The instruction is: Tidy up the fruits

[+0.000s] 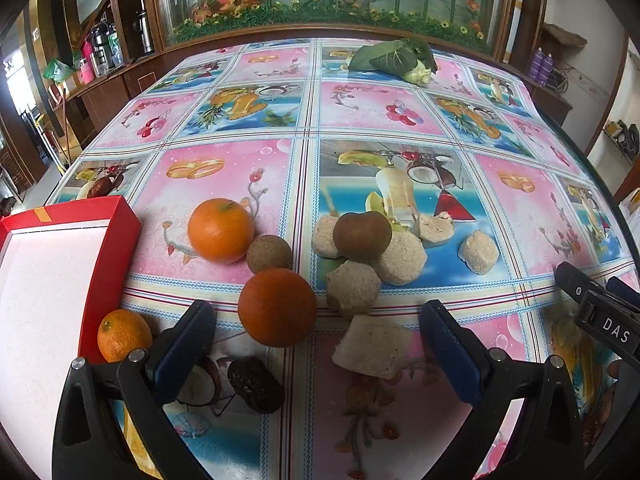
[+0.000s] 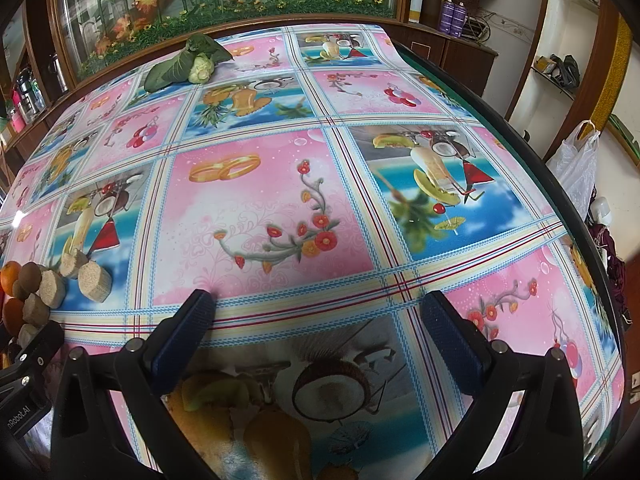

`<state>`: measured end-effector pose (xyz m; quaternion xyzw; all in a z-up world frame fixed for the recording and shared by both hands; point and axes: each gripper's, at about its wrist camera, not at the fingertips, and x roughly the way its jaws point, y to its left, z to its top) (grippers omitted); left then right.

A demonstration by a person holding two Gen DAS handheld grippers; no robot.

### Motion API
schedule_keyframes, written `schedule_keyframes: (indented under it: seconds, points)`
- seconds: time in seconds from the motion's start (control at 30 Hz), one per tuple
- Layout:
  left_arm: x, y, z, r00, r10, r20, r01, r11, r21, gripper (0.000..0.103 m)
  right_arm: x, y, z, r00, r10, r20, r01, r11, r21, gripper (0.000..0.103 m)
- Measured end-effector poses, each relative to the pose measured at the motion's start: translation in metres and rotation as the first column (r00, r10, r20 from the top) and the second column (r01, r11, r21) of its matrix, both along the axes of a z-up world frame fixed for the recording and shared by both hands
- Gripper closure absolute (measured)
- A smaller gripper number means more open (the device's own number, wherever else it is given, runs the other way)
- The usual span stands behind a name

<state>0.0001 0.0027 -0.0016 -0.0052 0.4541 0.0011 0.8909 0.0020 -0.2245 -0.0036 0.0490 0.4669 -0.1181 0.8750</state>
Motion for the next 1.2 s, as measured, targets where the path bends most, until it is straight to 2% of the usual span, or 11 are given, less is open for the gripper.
schedule_keyframes:
  seconds: [0.17,0.23,0.33,0.47,0.53,0.6,0.77,0.83,0.9,1.1,1.2]
  points:
    - [-0.003,0.0,0.0,0.999,-0.016,-0.029,0.016,1.0,0.005,0.001,0.0,-0.003,0.001,0.999,0.041,-0.019,-0.04,0.999,0.015,0.0]
    - [-0.012,0.002,0.005,1.0,-0.012,-0.002,0.012,1.0,0.019,0.002,-0.009,-0.002,0.012,0.998,0.039,0.047,-0.039,0.999,0.004,0.0]
    - [-0.041,0.01,0.025,0.997,-0.041,0.058,0.039,0.999,0.027,0.002,-0.035,0.006,0.049,0.977,0.07,0.2,-0.072,0.997,0.005,0.0]
    - [-0.079,0.026,0.059,0.982,-0.044,0.182,0.036,0.998,0.048,0.001,-0.077,0.02,0.096,0.916,0.121,0.382,-0.157,0.985,0.065,0.0]
    - [-0.101,0.038,0.072,0.969,-0.031,0.243,0.018,0.998,0.055,0.001,-0.099,0.031,0.108,0.889,0.146,0.433,-0.201,0.976,0.085,0.0]
    - [-0.114,0.048,0.078,0.964,-0.013,0.267,-0.003,0.998,0.059,0.001,-0.112,0.042,0.111,0.875,0.171,0.453,-0.23,0.97,0.078,0.0]
    - [-0.131,0.066,0.08,0.965,0.026,0.259,-0.037,0.998,0.041,0.001,-0.129,0.081,0.11,0.87,0.262,0.417,-0.315,0.947,0.062,0.0]
    - [-0.133,0.068,0.08,0.965,0.03,0.262,-0.051,0.996,0.072,0.001,-0.131,0.094,0.109,0.871,0.302,0.387,-0.339,0.94,0.031,0.0]
    - [-0.135,0.073,0.078,0.967,0.033,0.253,-0.051,0.997,0.065,0.001,-0.134,0.104,0.108,0.871,0.334,0.36,-0.362,0.932,0.01,0.0]
    - [-0.14,0.083,0.075,0.969,0.037,0.242,-0.052,0.997,0.059,0.001,-0.14,0.102,0.103,0.879,0.333,0.342,-0.37,0.928,0.048,0.0]
    - [-0.14,0.084,0.075,0.97,0.04,0.238,-0.054,0.997,0.051,0.001,-0.141,0.105,0.101,0.88,0.341,0.329,-0.372,0.928,0.032,0.0]
